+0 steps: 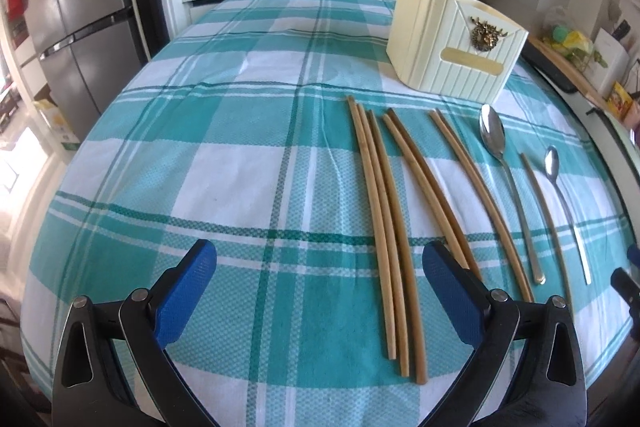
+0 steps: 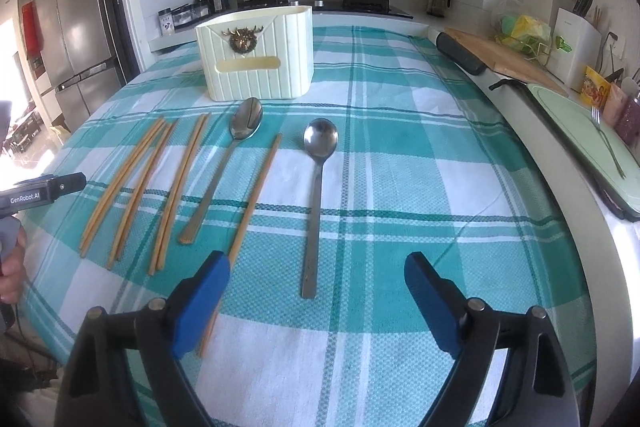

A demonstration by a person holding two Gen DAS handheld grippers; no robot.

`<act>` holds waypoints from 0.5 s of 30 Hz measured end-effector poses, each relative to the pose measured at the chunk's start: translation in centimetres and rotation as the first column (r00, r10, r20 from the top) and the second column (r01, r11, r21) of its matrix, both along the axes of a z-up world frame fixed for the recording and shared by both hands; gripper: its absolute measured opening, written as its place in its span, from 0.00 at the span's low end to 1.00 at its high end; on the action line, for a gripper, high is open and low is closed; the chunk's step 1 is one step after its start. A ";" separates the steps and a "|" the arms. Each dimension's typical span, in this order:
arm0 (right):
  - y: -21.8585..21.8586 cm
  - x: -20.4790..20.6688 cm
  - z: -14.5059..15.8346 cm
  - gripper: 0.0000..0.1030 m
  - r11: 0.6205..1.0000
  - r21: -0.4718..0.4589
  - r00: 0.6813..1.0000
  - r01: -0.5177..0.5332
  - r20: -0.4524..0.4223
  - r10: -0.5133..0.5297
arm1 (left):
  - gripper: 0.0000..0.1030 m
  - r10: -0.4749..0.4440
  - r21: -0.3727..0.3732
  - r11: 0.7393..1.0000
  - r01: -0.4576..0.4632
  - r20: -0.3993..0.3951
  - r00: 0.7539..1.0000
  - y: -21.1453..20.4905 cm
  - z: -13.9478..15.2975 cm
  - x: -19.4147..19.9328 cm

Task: Organize utensils
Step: 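Move left tool toward the wooden chopsticks while right tool approaches the steel spoon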

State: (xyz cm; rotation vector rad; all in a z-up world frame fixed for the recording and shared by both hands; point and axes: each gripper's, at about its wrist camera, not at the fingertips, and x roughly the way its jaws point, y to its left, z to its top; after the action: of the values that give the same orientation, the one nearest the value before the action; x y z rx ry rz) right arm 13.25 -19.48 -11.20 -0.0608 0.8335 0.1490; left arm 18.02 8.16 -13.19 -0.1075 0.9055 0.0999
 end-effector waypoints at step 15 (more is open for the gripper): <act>0.2 0.5 -0.2 0.88 1.000 0.001 1.000 -0.001 -0.014 0.002 | 1.00 0.020 0.066 0.998 -0.016 -0.055 0.998 0.3 -2.6 3.5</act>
State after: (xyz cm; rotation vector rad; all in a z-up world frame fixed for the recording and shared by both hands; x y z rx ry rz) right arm 13.75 -19.26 -11.42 -0.0592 0.8475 0.1515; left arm 21.52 8.49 -15.81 -0.0519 0.9557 0.1500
